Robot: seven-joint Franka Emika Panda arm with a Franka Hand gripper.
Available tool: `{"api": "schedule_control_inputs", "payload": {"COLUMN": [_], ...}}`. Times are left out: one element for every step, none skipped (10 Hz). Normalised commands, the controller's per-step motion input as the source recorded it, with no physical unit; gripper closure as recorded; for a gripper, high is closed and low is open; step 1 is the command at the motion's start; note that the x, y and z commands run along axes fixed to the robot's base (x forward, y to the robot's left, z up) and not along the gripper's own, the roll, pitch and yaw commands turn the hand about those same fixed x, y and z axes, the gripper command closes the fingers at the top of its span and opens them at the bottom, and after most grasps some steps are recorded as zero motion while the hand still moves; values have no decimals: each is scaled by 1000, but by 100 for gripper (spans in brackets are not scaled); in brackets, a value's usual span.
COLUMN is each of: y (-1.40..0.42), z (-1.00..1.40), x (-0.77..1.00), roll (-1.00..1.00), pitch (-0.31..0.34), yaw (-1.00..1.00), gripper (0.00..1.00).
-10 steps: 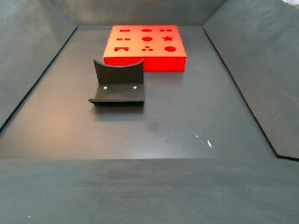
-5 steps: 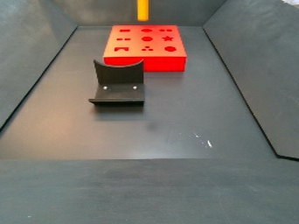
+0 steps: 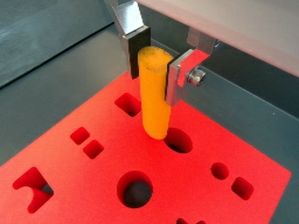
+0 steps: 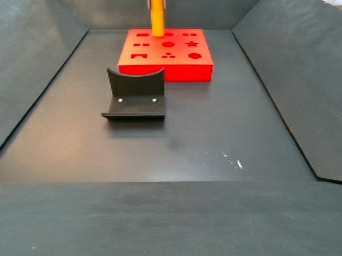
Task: Insert the oval object.
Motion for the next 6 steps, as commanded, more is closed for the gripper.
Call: {"api": "schedule_control_inputs", "payload": {"y": [11,0,0,129,183,23], "z": [160,200,177,189,77,40], "x": [-263,-277,-249,-326,-443,-197], "roll": [-454,-433,-440,-466,-340,-13], "pitch": [-500,-484,-479,-467,-413,-156], "yaw": [163,229,251,160,66,0], "gripper": [100,100,100,100,100,100]}}
